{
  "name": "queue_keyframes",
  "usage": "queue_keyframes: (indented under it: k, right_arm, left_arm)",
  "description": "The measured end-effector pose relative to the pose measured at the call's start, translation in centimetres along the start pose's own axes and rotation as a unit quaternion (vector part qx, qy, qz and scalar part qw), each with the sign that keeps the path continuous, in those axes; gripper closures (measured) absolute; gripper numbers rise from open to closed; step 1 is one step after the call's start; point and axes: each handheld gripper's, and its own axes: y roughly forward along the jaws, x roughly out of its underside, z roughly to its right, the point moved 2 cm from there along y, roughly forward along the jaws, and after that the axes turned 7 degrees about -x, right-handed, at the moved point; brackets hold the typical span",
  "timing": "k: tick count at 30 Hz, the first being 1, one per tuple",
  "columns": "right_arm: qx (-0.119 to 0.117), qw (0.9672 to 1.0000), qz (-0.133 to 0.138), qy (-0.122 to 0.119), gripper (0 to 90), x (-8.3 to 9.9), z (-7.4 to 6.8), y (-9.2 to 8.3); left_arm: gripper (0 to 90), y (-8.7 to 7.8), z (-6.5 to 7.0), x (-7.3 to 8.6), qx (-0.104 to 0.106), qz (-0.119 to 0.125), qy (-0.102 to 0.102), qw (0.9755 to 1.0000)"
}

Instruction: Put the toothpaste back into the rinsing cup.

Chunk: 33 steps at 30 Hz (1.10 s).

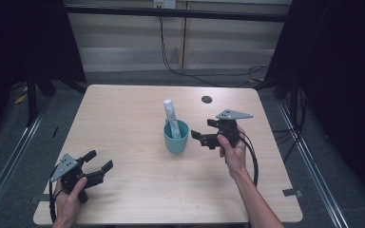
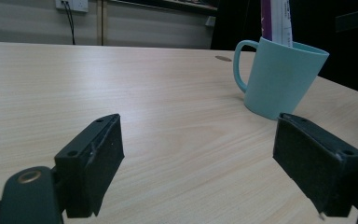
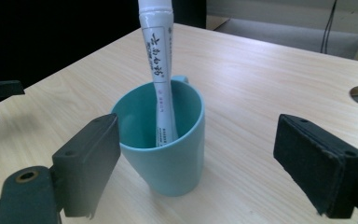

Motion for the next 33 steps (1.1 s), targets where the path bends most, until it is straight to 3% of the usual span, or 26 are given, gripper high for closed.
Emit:
queue_keyframes:
  k: [3,11,22,33]
  right_arm:
    - [0.014,0.9998,0.007,-0.011,14.3,0.4,0.0,-0.7]
    - [0.044,0.9988,0.023,-0.004,14.5,2.4,1.0,-2.6]
    - [0.108,0.9924,0.059,0.003,15.1,5.9,2.3,-5.5]
    - [0.137,0.9879,0.072,0.004,16.3,10.3,2.8,-7.2]
  left_arm:
    - [15.9,0.0,-0.1,0.0,0.0,0.0,-0.001,1.0]
    - [15.9,0.0,0.0,0.0,-0.003,0.002,0.002,1.0]
    - [15.8,0.0,0.1,0.0,-0.007,0.002,0.002,1.0]
    - [15.8,-0.1,0.1,0.0,-0.008,0.003,0.002,1.0]
